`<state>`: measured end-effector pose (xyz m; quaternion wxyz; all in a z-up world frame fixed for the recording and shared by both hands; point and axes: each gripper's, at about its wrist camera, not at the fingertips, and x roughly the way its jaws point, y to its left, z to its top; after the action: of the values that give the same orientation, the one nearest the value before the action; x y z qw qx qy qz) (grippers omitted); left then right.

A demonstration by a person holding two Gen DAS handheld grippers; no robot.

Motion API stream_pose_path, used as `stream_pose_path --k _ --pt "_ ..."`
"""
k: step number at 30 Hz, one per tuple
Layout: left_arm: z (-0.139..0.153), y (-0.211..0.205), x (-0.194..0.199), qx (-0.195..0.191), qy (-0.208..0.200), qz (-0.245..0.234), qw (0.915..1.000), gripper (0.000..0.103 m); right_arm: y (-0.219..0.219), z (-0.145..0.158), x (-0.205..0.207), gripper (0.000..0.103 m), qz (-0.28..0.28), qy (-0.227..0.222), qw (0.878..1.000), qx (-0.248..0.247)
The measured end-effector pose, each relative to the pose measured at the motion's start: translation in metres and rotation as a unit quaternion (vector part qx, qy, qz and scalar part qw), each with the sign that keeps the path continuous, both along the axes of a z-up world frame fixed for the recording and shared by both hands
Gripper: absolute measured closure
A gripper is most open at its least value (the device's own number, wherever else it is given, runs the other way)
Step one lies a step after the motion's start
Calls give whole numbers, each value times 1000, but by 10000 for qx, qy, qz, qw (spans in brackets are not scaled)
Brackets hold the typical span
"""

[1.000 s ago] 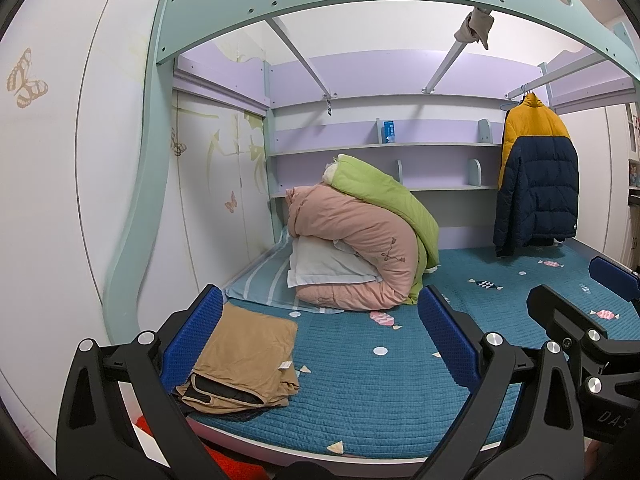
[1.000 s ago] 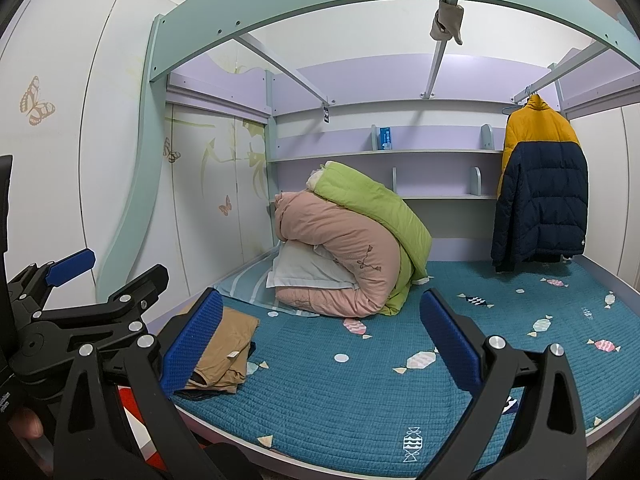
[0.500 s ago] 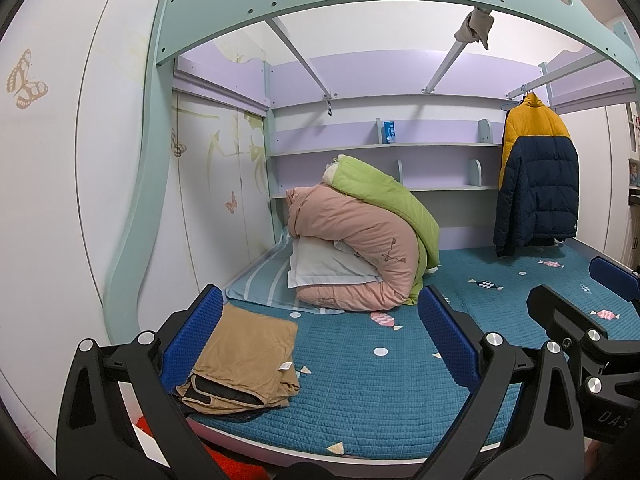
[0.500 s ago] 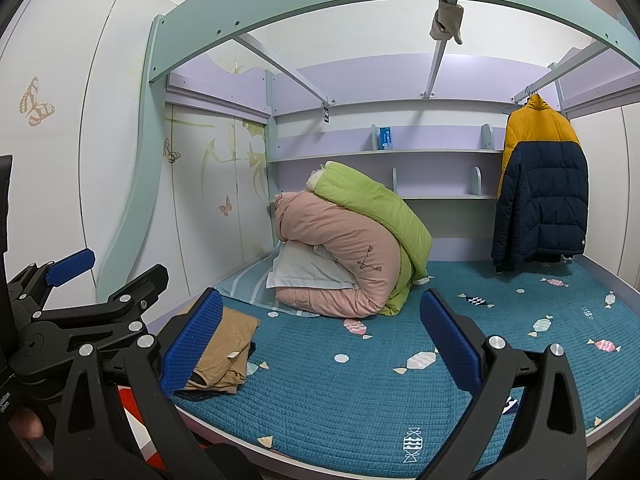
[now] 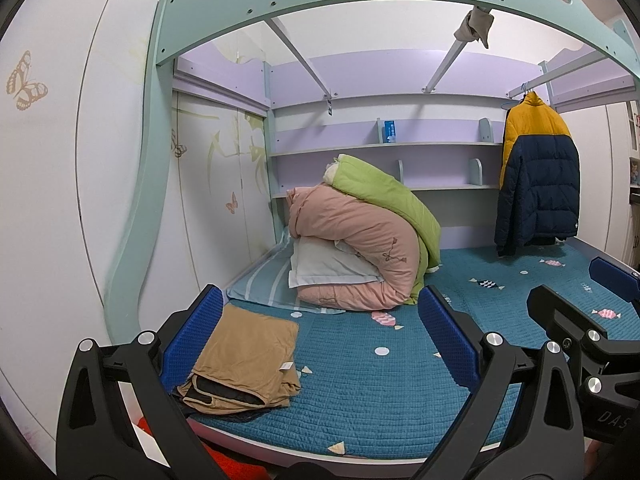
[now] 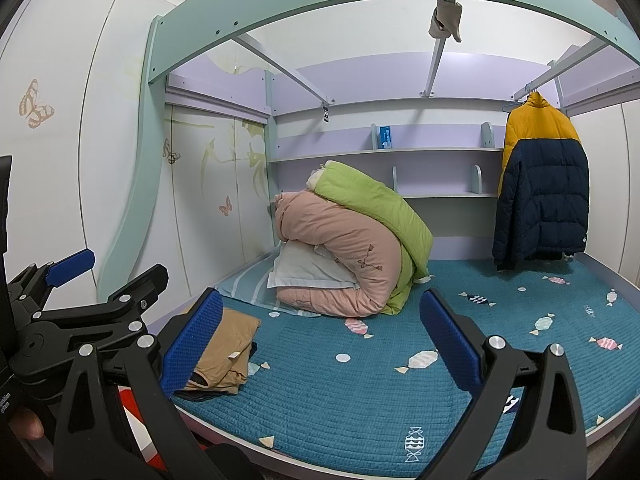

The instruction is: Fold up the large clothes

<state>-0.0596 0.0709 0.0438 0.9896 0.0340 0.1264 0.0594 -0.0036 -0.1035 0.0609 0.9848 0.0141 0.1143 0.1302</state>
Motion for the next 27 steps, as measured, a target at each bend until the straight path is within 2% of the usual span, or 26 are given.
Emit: stream_pose_path --k 20,27 --pt "-5 9 2 54 22 68 10000 5 6 -1 -1 8 -21 36 10000 37" --pt "-11 10 15 160 110 95 9998 5 5 -8 13 8 -83 122 9998 126"
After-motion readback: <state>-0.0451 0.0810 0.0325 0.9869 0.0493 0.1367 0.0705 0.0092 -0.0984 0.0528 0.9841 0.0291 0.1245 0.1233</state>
